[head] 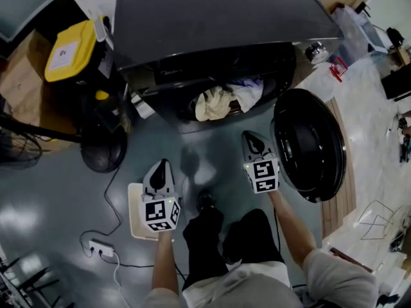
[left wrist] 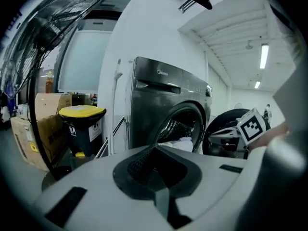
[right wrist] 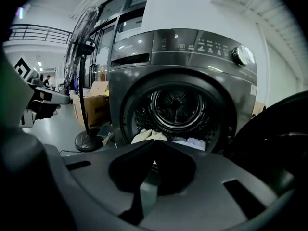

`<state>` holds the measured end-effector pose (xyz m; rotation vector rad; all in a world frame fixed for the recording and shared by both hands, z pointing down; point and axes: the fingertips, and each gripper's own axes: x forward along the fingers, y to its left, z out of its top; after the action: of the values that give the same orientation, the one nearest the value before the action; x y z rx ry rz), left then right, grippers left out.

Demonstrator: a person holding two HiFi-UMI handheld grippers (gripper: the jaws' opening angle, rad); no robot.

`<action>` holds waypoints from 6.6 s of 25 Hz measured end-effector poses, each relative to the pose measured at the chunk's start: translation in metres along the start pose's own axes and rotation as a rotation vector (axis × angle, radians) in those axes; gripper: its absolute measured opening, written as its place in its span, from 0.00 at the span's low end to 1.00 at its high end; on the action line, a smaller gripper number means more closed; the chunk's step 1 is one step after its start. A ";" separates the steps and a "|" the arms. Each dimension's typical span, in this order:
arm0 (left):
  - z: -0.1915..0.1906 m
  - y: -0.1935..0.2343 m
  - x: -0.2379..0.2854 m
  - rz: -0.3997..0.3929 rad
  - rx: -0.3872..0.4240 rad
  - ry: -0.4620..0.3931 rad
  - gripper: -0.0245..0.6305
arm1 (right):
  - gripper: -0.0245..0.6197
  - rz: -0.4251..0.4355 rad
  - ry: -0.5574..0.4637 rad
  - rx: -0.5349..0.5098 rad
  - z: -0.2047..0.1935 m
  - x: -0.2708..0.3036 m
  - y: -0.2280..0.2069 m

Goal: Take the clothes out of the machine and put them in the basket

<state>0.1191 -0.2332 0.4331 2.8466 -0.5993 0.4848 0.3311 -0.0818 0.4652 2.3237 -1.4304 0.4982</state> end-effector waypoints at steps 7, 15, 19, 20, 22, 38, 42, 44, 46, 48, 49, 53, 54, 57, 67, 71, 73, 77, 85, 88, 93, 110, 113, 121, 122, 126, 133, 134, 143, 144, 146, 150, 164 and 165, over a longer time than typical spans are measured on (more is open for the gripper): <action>-0.092 0.034 0.021 0.051 0.001 -0.022 0.07 | 0.07 0.031 -0.092 -0.032 -0.039 0.067 0.017; -0.162 0.050 0.080 0.051 0.051 -0.080 0.07 | 0.07 0.082 -0.170 -0.112 -0.078 0.125 0.025; -0.179 0.048 0.097 0.052 0.089 -0.110 0.07 | 0.07 0.077 -0.206 -0.081 -0.098 0.142 0.017; -0.182 0.048 0.098 0.058 0.090 -0.118 0.07 | 0.07 0.076 -0.214 -0.077 -0.102 0.145 0.014; -0.185 0.051 0.097 0.072 0.083 -0.129 0.07 | 0.07 0.076 -0.223 -0.061 -0.106 0.151 0.011; -0.168 0.049 0.069 0.134 0.101 -0.204 0.07 | 0.66 0.177 -0.263 0.061 -0.084 0.186 0.013; -0.172 0.044 0.067 0.128 0.120 -0.193 0.07 | 0.79 0.166 -0.192 0.106 -0.079 0.231 0.009; -0.174 0.043 0.067 0.125 0.120 -0.193 0.07 | 0.80 0.164 -0.133 0.130 -0.082 0.249 0.009; -0.176 0.043 0.069 0.119 0.122 -0.191 0.07 | 0.80 0.148 -0.076 0.112 -0.087 0.262 0.009; -0.177 0.045 0.069 0.117 0.129 -0.191 0.07 | 0.80 0.134 -0.034 0.070 -0.094 0.274 0.010; -0.177 0.047 0.068 0.117 0.127 -0.194 0.07 | 0.80 0.126 -0.018 0.049 -0.098 0.279 0.010; -0.177 0.052 0.068 0.114 0.116 -0.200 0.07 | 0.66 0.080 -0.002 -0.027 -0.113 0.281 0.008; -0.178 0.053 0.068 0.114 0.117 -0.199 0.07 | 0.54 0.066 -0.005 -0.053 -0.112 0.279 0.009; -0.179 0.058 0.069 0.114 0.118 -0.199 0.07 | 0.41 0.035 -0.012 -0.113 -0.109 0.276 0.010; -0.170 0.057 0.057 0.117 0.119 -0.219 0.07 | 0.25 0.035 -0.136 -0.142 -0.078 0.234 0.016; -0.159 0.052 0.049 0.119 0.133 -0.230 0.07 | 0.25 0.046 -0.190 -0.144 -0.059 0.206 0.016; -0.152 0.050 0.047 0.119 0.141 -0.237 0.07 | 0.25 0.046 -0.226 -0.147 -0.048 0.189 0.013; -0.137 0.045 0.047 0.118 0.148 -0.257 0.07 | 0.25 0.051 -0.312 -0.147 -0.016 0.153 0.007; -0.121 0.033 0.047 0.111 0.159 -0.273 0.07 | 0.25 0.057 -0.455 -0.160 0.037 0.086 -0.008; -0.115 0.034 0.042 0.121 0.156 -0.278 0.07 | 0.25 0.055 -0.483 -0.173 0.045 0.061 -0.010; -0.102 0.036 0.033 0.140 0.149 -0.304 0.07 | 0.25 0.068 -0.513 -0.201 0.044 0.024 -0.005; -0.117 0.074 -0.039 0.303 0.113 -0.314 0.07 | 0.25 0.393 -0.553 -0.274 0.033 -0.010 0.130; -0.129 0.103 -0.076 0.392 0.102 -0.309 0.07 | 0.24 0.488 -0.568 -0.273 0.036 -0.005 0.176; -0.178 0.170 -0.201 0.654 0.058 -0.285 0.07 | 0.24 0.807 -0.599 -0.230 0.038 -0.011 0.321; -0.183 0.176 -0.215 0.682 0.049 -0.283 0.07 | 0.24 0.844 -0.600 -0.224 0.039 -0.014 0.337; -0.203 0.195 -0.262 0.794 0.022 -0.260 0.07 | 0.24 1.003 -0.599 -0.213 0.039 -0.026 0.398; -0.235 0.199 -0.309 0.914 -0.002 -0.249 0.07 | 0.24 1.189 -0.570 -0.254 0.006 -0.046 0.474; -0.242 0.200 -0.315 0.926 -0.011 -0.245 0.07 | 0.24 1.207 -0.557 -0.262 -0.003 -0.048 0.485; -0.299 0.207 -0.339 0.987 -0.092 -0.210 0.07 | 0.25 1.277 -0.360 -0.363 -0.112 -0.021 0.555; -0.305 0.208 -0.337 0.989 -0.101 -0.207 0.07 | 0.25 1.277 -0.335 -0.371 -0.125 -0.014 0.559; -0.317 0.209 -0.330 0.987 -0.119 -0.200 0.07 | 0.25 1.270 -0.287 -0.387 -0.151 0.001 0.566; -0.339 0.208 -0.314 0.966 -0.156 -0.177 0.07 | 0.25 1.255 -0.195 -0.428 -0.201 0.031 0.581; -0.354 0.213 -0.290 0.945 -0.176 -0.151 0.07 | 0.29 1.213 0.090 -0.533 -0.335 0.095 0.613; -0.354 0.213 -0.290 0.945 -0.176 -0.149 0.07 | 0.29 1.206 0.110 -0.551 -0.343 0.098 0.614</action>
<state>-0.3188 -0.2322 0.6844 2.2793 -1.9049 0.3068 -0.2158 -0.2500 0.8856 0.8268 -2.3995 0.4118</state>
